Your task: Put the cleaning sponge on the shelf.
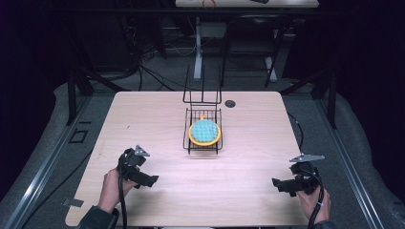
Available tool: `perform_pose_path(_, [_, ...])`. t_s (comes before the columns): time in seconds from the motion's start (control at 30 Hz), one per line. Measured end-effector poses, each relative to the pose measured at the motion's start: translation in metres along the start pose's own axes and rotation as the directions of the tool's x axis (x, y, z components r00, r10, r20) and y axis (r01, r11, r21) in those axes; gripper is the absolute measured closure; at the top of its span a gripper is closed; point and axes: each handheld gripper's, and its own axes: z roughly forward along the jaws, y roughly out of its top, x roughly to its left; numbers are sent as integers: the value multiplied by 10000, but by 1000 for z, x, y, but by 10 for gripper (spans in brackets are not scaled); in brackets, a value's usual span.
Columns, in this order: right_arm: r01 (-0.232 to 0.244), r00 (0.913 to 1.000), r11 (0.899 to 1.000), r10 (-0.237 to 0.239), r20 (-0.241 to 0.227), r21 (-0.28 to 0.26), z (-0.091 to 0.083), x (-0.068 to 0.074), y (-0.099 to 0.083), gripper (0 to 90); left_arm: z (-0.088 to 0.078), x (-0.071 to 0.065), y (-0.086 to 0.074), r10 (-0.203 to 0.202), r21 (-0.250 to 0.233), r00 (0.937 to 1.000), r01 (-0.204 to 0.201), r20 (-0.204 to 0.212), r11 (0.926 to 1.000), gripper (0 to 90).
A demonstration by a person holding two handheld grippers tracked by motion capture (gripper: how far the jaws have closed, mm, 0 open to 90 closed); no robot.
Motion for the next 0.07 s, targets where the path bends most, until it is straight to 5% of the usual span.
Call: perform_pose_path(0.07, [-23, 10000, 10000, 23, -26, -46, 0, 0, 0, 0, 0, 0, 0, -29, -29, 10000, 29, 9, 10000, 5])
